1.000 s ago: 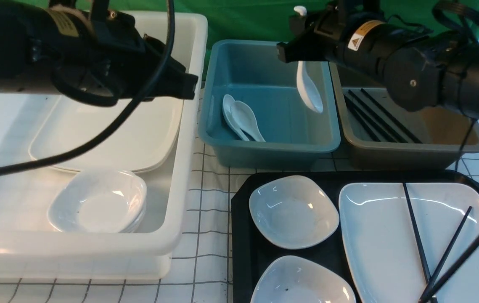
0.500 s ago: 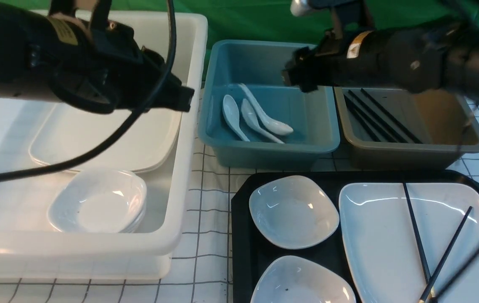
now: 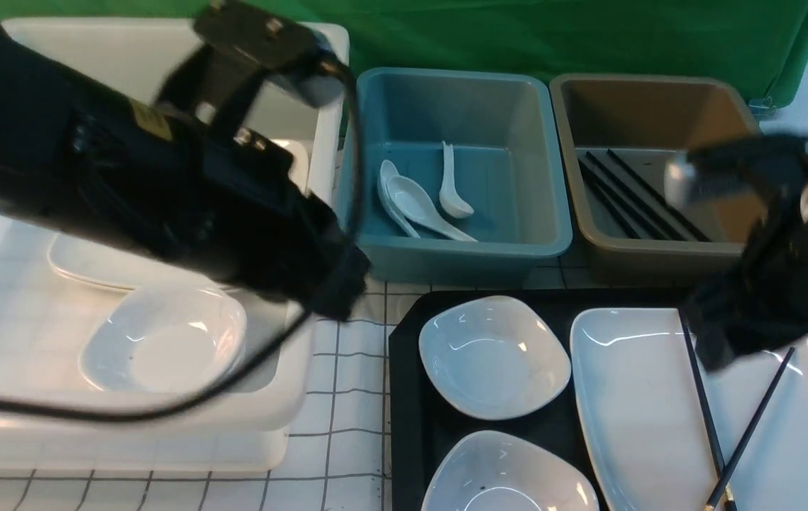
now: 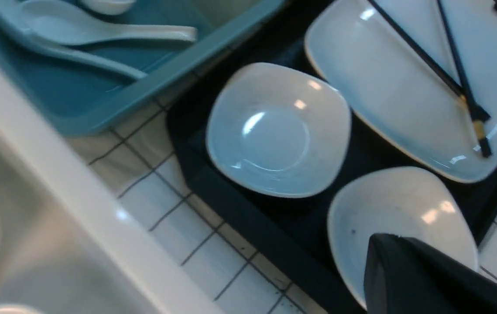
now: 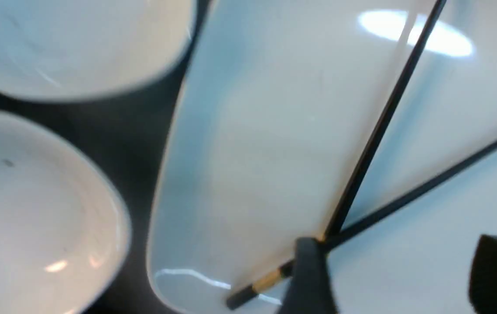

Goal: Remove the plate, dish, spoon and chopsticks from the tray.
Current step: Use the right arm to grab a pair of chopsticks from the plate, then use the right arm to put the chopsticks into the small storage box on the right, then use the left arm to grab a small plate from the dinner plate, then use the left arm to put the small plate into the large storage box on the left, then use the left arm to grab a small plate from the dinner plate

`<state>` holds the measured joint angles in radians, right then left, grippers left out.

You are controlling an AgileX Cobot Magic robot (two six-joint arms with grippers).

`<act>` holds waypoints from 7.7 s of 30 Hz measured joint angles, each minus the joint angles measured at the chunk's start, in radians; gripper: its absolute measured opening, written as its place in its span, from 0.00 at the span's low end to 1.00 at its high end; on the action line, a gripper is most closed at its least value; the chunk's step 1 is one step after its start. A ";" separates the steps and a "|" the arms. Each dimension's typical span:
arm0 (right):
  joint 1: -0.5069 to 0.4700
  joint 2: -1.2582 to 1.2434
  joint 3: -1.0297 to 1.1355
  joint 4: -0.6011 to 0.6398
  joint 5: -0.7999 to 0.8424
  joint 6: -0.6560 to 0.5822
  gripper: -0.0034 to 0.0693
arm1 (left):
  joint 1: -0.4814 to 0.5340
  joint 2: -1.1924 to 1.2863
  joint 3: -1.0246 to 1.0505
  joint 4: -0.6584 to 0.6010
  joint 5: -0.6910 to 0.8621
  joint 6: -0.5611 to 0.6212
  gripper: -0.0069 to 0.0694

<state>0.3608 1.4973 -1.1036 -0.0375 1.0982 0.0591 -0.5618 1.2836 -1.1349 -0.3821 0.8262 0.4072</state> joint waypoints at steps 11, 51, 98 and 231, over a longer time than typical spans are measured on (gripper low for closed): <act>0.000 0.016 0.316 -0.007 -0.368 0.194 0.83 | -0.309 0.077 0.086 0.004 -0.145 -0.021 0.09; -0.012 -0.335 0.266 0.154 -0.174 0.053 0.13 | -0.319 0.084 0.086 0.028 -0.345 -0.073 0.09; -0.283 0.306 -0.711 0.219 0.090 -0.211 0.16 | -0.171 0.306 -0.155 0.099 0.179 -0.207 0.09; 0.322 -0.105 -0.383 -0.138 0.103 -0.222 0.05 | 0.289 0.074 -0.118 0.113 0.148 -0.145 0.10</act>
<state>0.6824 1.3924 -1.4869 -0.1759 1.2011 -0.1629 -0.2724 1.3571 -1.2532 -0.2693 0.9746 0.2621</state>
